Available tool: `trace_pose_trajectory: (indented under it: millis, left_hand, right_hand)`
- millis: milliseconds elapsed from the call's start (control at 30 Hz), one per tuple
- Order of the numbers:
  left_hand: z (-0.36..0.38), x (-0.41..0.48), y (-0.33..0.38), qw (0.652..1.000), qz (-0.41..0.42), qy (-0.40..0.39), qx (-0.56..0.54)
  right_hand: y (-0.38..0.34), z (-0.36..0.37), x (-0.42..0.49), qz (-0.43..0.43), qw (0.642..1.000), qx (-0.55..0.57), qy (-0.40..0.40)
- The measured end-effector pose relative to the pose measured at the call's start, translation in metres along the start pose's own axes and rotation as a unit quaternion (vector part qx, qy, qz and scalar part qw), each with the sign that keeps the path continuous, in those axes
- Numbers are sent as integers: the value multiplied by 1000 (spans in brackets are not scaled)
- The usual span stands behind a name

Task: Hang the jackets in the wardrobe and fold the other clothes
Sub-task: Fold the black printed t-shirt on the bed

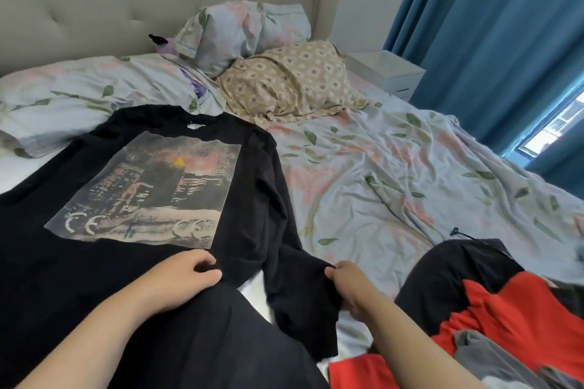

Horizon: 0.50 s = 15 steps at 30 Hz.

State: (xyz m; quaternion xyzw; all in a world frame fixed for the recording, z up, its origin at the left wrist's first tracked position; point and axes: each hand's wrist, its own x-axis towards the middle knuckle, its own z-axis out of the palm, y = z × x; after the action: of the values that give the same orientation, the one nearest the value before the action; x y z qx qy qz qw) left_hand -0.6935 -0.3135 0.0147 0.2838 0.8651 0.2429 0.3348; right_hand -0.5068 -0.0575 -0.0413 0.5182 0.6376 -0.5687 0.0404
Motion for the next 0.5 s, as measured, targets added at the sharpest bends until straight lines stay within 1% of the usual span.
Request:
trace_pose_trajectory:
  millis: [67,100,200,300,367,433,500]
  left_hand:
    - [-1,-1,1,999,4,48,22]
    - [-3,-2,3,997,6,70,28]
    - [-12,-13,11,992,28,117,24]
    - [-18,-35,28,988,63,139,-17]
    - [-14,-50,40,989,92,113,-23]
    - [-5,-62,51,993,105,46,-1]
    - [7,-64,60,995,94,-31,28]
  right_hand:
    - [-15,-15,4,-11,998,65,15]
    - [-24,-23,6,-2,993,121,7]
    - [-59,-47,5,18,962,268,-46]
    - [-96,-79,2,-24,932,351,-86]
    - [-118,-100,-6,-64,905,404,-118]
    - [-134,-113,-16,-106,878,440,-155]
    - [-142,-116,-25,-151,874,413,-208]
